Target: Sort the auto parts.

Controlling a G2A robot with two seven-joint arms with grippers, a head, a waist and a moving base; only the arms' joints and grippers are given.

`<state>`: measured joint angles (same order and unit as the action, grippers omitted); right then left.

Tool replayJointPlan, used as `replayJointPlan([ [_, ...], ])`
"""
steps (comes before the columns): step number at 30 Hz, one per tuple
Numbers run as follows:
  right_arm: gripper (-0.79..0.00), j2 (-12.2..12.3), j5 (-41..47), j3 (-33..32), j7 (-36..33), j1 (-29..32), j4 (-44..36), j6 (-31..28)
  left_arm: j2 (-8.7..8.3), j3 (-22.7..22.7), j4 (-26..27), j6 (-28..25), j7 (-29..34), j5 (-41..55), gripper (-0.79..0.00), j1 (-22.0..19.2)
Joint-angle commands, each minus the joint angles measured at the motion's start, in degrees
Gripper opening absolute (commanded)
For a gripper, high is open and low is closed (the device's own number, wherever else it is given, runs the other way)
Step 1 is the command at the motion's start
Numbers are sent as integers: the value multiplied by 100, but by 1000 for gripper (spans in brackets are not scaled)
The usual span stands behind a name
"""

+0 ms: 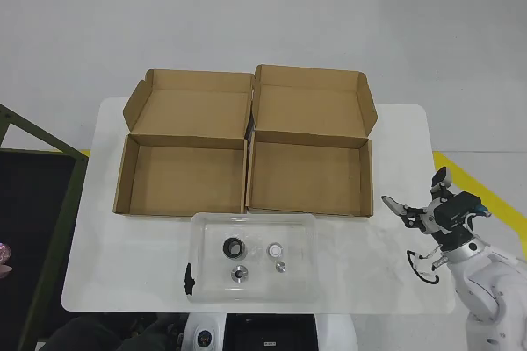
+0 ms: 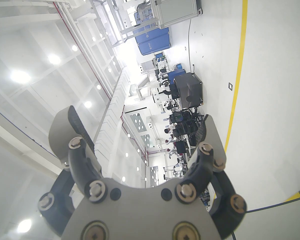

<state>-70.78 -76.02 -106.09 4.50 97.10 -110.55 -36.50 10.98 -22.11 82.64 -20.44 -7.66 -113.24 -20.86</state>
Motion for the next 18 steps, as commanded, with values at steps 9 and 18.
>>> replayJointPlan([
  [9,0,0,0,0,0,0,0,0,0,0,0,0,0,0,0,0],
  [18,0,51,-29,264,-404,-134,-99,-283,0,0,0,0,0,0,0,0],
])
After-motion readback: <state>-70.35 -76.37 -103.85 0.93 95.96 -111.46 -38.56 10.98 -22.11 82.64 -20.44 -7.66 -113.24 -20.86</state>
